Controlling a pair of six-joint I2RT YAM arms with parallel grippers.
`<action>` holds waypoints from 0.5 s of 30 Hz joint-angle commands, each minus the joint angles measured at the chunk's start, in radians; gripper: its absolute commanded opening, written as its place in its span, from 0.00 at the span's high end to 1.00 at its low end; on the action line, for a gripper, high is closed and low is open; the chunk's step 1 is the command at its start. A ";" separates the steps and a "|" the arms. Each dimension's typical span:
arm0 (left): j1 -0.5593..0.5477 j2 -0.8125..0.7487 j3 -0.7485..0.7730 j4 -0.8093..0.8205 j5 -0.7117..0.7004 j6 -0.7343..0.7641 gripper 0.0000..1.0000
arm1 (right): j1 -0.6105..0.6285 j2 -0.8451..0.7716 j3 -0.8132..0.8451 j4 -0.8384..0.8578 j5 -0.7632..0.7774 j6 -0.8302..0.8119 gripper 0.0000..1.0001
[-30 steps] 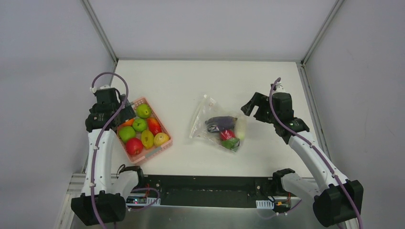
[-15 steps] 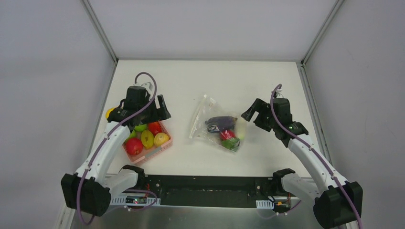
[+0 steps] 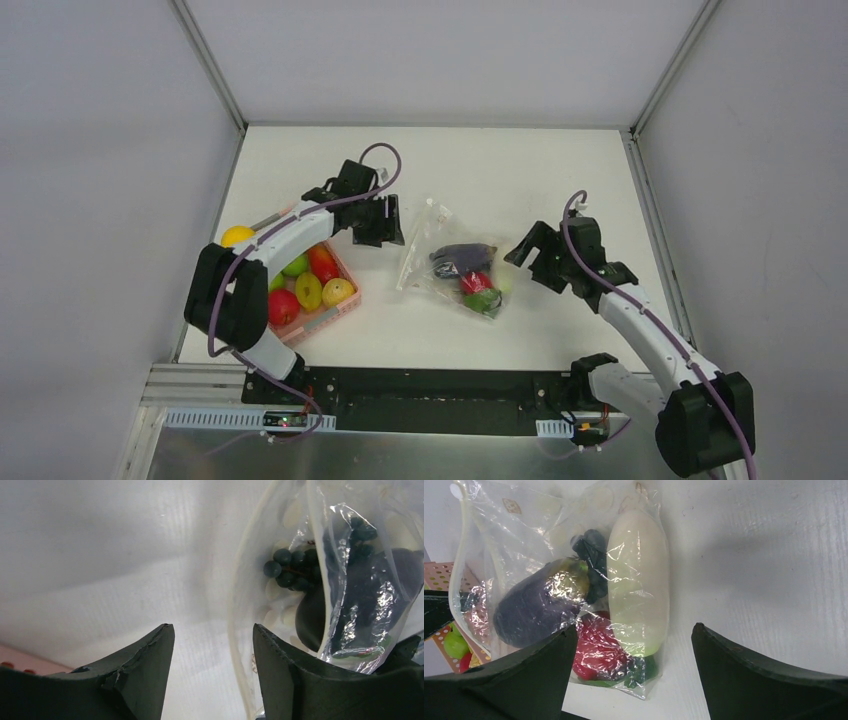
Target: Open the zip-top bag and remove the fake food
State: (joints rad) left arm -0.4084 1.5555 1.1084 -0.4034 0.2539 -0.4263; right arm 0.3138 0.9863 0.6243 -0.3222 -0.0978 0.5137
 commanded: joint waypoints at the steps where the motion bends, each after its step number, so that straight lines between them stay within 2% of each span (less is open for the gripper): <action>1: -0.068 0.015 0.035 0.070 0.082 0.027 0.41 | 0.005 0.031 -0.011 0.019 -0.038 0.030 0.13; 10: -0.179 -0.030 -0.105 0.301 0.225 0.003 0.42 | 0.007 0.114 -0.037 0.115 -0.120 0.032 0.15; 15: -0.219 -0.052 -0.235 0.579 0.286 -0.124 0.38 | 0.006 0.168 -0.039 0.169 -0.168 0.030 0.16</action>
State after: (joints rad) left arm -0.6018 1.5585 0.9539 -0.0780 0.4606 -0.4492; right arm 0.3141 1.1248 0.5877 -0.2302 -0.2089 0.5335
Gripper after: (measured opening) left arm 0.603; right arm 0.846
